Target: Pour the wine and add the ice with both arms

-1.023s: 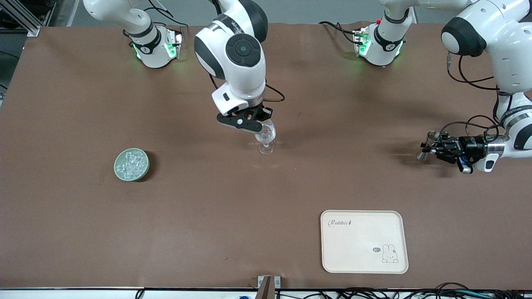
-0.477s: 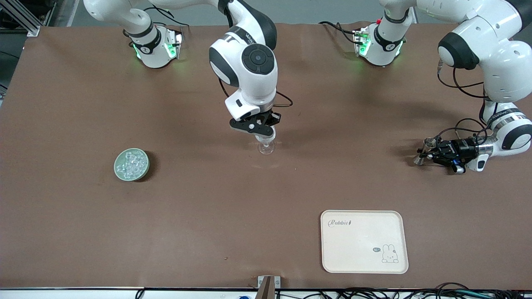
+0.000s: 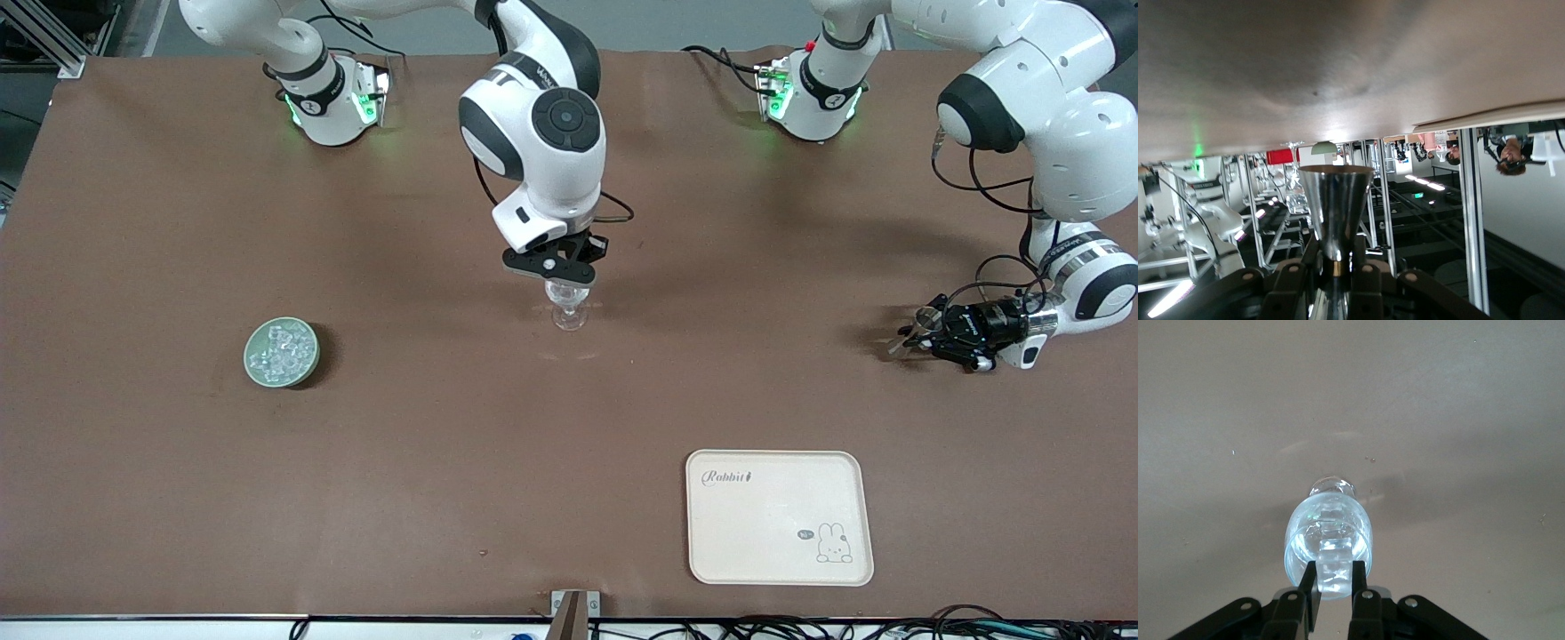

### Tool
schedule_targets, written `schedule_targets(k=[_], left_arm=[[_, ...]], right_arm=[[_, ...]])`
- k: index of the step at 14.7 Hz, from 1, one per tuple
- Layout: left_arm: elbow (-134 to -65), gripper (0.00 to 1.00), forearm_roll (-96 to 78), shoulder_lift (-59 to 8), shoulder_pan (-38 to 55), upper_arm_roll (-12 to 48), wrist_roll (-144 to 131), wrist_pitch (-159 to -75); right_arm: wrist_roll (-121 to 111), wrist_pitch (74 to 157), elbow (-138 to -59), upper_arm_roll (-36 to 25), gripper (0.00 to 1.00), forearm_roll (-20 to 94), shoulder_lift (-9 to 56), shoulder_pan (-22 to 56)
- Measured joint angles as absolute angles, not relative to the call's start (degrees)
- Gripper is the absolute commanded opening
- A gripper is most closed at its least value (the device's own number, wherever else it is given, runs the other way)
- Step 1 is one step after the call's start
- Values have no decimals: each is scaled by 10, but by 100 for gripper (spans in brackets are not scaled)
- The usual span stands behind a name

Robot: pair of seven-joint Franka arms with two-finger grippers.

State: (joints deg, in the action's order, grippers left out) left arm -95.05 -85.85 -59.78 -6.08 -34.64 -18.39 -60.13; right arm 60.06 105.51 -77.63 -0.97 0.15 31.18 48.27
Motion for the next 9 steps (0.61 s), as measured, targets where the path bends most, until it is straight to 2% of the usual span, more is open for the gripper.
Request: schedule_targets(k=[9], left_arm=[[-940,8,-861,-603,-62,-346,-233,-597]], right_arm=[[601,1055,-776,-10,12,-2,323,486]])
